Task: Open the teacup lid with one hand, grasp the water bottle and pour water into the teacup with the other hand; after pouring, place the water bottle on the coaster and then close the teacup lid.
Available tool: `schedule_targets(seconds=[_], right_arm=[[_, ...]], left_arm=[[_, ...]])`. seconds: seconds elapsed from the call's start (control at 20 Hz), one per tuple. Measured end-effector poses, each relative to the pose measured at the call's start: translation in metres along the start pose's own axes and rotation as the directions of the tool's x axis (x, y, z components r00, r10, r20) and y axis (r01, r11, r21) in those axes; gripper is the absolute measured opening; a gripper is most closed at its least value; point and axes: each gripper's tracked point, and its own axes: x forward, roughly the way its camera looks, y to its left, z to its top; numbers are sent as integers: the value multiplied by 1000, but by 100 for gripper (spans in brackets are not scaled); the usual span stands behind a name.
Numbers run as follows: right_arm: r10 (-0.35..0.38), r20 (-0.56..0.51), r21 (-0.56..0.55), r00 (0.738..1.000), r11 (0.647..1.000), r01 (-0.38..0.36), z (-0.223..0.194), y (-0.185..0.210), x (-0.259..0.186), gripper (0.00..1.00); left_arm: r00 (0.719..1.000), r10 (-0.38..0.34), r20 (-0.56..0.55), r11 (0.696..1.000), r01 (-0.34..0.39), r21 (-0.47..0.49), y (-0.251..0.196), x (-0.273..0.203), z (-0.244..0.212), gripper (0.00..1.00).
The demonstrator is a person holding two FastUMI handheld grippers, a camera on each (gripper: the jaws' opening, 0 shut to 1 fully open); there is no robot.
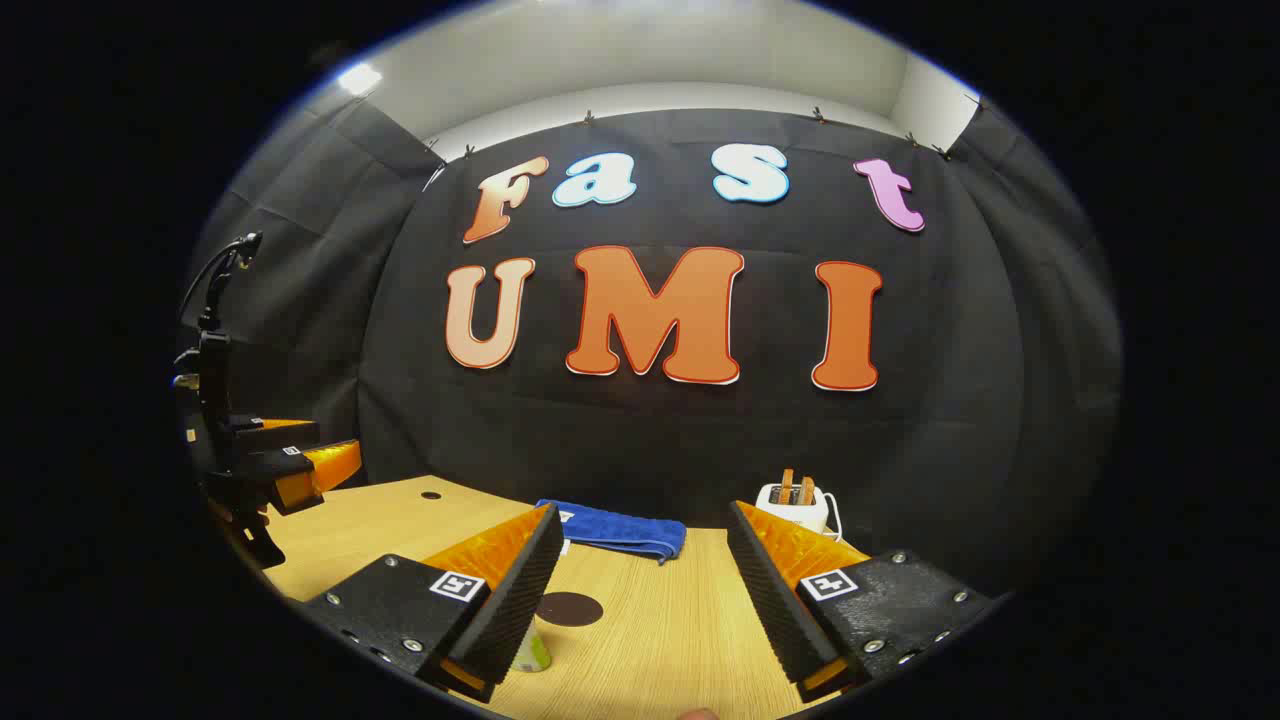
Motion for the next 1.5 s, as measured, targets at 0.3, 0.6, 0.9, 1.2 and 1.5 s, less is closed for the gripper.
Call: schedule_targets(seconds=[0.3,0.6,0.9,1.2,1.5], right_arm=[[-17,-4,-16,1000,1000,17,-1,-3,1,99],[-25,-23,-17,999,1000,25,-7,-6,2,99],[-25,-29,-17,999,1000,24,-8,-7,1,99],[2,-52,-13,999,1000,-3,-19,0,1,99],[42,-75,-16,996,999,-43,-52,14,-3,99]], left_arm=[[1000,12,16,1000,-12,8,0,-2,3,97],[999,0,38,999,-2,51,-8,-4,8,99],[999,-7,34,999,6,42,-9,-5,6,96],[999,-46,-17,999,46,16,-12,-4,-16,96],[992,-79,-94,997,81,18,-13,-5,-57,100]])
